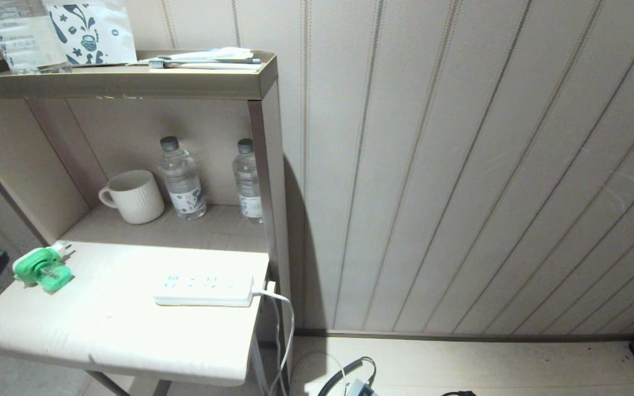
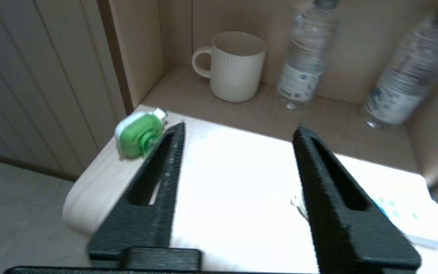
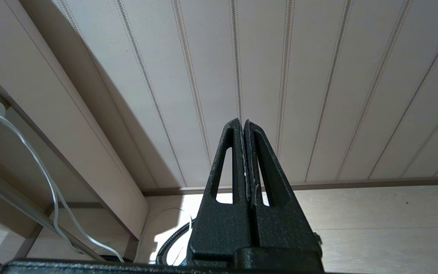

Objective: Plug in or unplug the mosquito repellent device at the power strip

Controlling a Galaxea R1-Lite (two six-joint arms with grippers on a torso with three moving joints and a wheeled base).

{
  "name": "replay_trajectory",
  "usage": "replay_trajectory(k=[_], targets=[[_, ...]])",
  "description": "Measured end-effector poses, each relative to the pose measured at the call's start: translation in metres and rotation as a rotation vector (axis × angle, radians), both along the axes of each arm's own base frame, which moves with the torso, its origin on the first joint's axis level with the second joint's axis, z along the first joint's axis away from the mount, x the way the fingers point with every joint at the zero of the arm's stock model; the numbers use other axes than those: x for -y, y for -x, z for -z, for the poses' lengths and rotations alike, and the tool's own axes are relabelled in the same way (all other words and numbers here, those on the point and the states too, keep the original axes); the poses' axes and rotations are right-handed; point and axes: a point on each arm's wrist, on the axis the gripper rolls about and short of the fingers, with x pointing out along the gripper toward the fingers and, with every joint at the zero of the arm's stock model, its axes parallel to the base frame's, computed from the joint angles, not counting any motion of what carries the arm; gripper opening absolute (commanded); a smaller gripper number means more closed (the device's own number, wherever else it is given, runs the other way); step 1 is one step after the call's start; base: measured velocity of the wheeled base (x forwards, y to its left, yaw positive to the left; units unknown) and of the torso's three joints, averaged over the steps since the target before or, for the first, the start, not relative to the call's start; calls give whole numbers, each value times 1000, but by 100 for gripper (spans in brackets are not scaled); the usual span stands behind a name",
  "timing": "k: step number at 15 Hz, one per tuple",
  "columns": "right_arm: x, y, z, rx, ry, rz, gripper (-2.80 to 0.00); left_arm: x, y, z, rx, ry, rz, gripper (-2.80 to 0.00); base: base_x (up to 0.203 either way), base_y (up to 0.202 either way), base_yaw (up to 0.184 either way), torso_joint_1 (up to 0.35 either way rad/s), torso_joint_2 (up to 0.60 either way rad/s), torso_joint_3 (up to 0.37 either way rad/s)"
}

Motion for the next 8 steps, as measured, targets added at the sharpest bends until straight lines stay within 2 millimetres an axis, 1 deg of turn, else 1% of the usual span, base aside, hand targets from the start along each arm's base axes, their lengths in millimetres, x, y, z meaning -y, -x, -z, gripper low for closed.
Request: replay_trajectory(k=[2, 4, 6, 8], targets=[[0, 0, 0, 0, 0, 0, -280, 4, 35, 7, -3, -5, 39, -280, 0, 0, 0, 0, 0, 0], [0, 0, 0, 0, 0, 0, -280, 6, 65, 27, -25, -11, 68, -280, 0, 0, 0, 0, 0, 0], [0, 0, 0, 0, 0, -1, -280, 7, 86, 59, -44, -27, 82, -280, 0, 0, 0, 0, 0, 0], [0, 0, 0, 0, 0, 0, -280, 8, 99, 80, 15, -67, 91, -280, 0, 0, 0, 0, 0, 0]])
